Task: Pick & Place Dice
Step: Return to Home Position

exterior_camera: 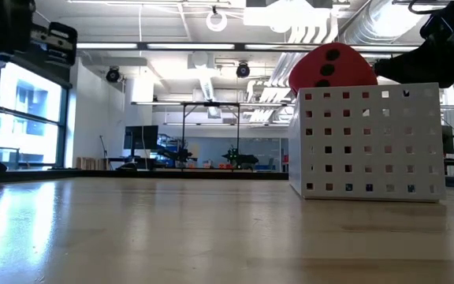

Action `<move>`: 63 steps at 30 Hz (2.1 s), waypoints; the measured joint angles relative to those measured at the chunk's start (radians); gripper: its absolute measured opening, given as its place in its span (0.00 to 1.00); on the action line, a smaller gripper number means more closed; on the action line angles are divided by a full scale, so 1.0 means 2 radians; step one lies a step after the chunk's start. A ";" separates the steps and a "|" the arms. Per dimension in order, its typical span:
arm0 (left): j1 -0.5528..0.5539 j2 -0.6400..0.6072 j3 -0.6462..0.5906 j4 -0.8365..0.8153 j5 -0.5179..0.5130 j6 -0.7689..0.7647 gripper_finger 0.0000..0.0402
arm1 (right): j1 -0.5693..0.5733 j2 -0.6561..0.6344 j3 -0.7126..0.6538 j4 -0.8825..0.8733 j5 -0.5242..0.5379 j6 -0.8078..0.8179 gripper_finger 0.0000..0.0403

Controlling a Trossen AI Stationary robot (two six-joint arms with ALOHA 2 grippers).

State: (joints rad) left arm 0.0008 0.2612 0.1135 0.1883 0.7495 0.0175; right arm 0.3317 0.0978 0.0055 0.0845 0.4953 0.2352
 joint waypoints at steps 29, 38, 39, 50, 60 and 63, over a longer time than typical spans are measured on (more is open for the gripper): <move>-0.005 -0.088 -0.052 -0.074 -0.263 -0.086 0.00 | 0.000 0.000 0.000 0.000 0.000 0.000 0.01; -0.005 -0.049 -0.053 -0.080 -0.321 -0.088 0.00 | 0.000 0.000 0.000 0.000 0.000 0.000 0.01; -0.005 -0.046 -0.053 -0.079 -0.321 -0.088 0.00 | 0.000 0.000 0.000 0.000 0.000 0.000 0.01; -0.005 -0.044 -0.053 -0.079 -0.321 -0.127 0.00 | 0.000 0.000 0.000 0.000 0.000 0.000 0.01; -0.005 -0.044 -0.053 -0.079 -0.321 -0.127 0.00 | 0.000 0.000 0.000 0.000 0.000 0.000 0.01; -0.005 -0.044 -0.053 -0.079 -0.321 -0.127 0.00 | 0.000 0.000 0.000 0.000 0.000 0.000 0.01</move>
State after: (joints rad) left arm -0.0086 0.1738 0.0074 0.0299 0.1070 -0.2370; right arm 0.3313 0.0978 0.0055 0.0853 0.4952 0.2356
